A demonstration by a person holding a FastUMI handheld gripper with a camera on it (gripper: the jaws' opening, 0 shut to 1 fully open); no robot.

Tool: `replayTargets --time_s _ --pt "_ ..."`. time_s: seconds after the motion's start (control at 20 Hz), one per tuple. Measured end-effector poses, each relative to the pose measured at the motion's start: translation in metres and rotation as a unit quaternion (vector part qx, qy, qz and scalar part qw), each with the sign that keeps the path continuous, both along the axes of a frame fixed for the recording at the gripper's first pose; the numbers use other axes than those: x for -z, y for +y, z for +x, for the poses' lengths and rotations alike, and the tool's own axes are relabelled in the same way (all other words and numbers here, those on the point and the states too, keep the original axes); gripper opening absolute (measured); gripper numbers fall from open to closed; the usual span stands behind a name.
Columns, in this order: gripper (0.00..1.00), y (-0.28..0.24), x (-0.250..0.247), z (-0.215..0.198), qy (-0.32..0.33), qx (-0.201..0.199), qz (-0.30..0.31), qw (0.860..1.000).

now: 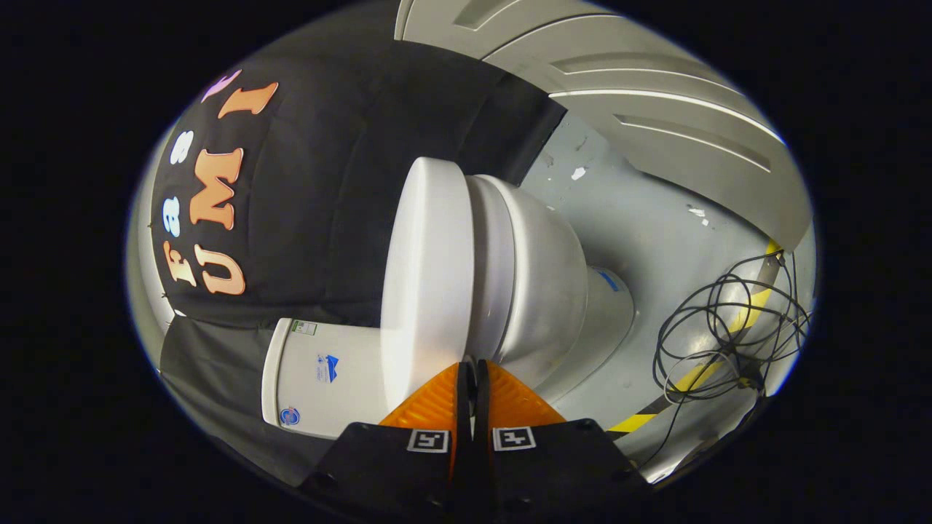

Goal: Open the toilet lid.

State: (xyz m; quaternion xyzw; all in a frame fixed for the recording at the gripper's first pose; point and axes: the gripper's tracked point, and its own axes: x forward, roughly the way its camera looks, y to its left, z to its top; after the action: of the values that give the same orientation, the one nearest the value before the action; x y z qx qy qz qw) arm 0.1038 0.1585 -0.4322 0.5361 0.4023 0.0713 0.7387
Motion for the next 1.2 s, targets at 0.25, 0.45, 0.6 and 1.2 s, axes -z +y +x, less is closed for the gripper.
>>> replayTargets --time_s 0.25,0.45,0.6,1.2 --pt "0.09 -0.004 0.002 0.003 -0.007 0.002 -0.021 1.0" --pt "0.09 -0.005 0.0 0.005 -0.015 -0.004 -0.058 0.998" --pt "0.08 -0.004 -0.01 0.007 -0.03 -0.013 -0.102 0.994" --pt "0.08 0.005 -0.067 0.024 -0.064 -0.016 -0.239 0.969"
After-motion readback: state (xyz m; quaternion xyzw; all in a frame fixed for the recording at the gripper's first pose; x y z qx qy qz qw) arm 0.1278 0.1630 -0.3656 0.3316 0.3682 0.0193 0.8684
